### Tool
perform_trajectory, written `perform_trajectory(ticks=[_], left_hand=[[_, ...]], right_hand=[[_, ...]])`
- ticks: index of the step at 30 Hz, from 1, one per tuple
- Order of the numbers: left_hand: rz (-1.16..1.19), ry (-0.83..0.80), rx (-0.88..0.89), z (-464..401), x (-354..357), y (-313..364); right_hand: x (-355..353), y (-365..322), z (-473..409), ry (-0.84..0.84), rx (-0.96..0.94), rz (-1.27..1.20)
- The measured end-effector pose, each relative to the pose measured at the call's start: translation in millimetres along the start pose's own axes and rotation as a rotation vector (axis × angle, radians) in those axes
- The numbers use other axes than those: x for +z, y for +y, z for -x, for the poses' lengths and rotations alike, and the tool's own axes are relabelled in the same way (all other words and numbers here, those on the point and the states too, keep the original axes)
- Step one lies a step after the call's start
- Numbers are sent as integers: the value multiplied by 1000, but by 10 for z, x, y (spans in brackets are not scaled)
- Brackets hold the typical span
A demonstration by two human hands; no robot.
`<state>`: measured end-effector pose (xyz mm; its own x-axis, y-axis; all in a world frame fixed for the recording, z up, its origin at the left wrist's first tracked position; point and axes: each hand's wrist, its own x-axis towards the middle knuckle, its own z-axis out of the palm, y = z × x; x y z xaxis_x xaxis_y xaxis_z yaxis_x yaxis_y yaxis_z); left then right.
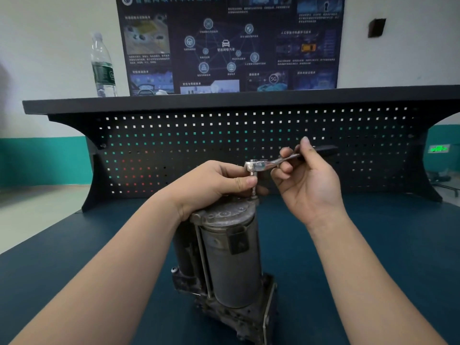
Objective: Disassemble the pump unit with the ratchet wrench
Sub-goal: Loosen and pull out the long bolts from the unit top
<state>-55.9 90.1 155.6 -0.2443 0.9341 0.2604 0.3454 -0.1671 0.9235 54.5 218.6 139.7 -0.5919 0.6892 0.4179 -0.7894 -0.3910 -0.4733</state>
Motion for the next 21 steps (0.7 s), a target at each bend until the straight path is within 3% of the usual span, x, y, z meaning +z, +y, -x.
perform_trajectory(ticks=[2, 4, 6, 8, 11, 14, 16, 17, 21], left_hand=[[-25, 15, -1, -12, 3, -4], [-54, 12, 14, -14, 2, -6], [-65, 6, 37, -11, -5, -11], [-70, 1, 56, -5, -18, -19], [1, -51, 38, 1, -43, -41], [20, -81, 0, 0, -64, -30], [16, -89, -17, -13, -71, -24], [10, -102, -20, -20, -67, -22], [20, -103, -12, -41, -31, -20]], right_hand=[[13, 118, 73, 46, -253, 105], [32, 237, 205, -7, -712, 329], [14, 331, 305, -299, -1103, 599], [3, 366, 328, -503, -1196, 728], [6, 272, 277, -360, -996, 541], [-14, 132, 127, -91, -408, 139], [-55, 62, 7, -26, -21, -91], [-78, 41, -31, -22, 87, -135], [-80, 50, -51, -44, 96, -94]])
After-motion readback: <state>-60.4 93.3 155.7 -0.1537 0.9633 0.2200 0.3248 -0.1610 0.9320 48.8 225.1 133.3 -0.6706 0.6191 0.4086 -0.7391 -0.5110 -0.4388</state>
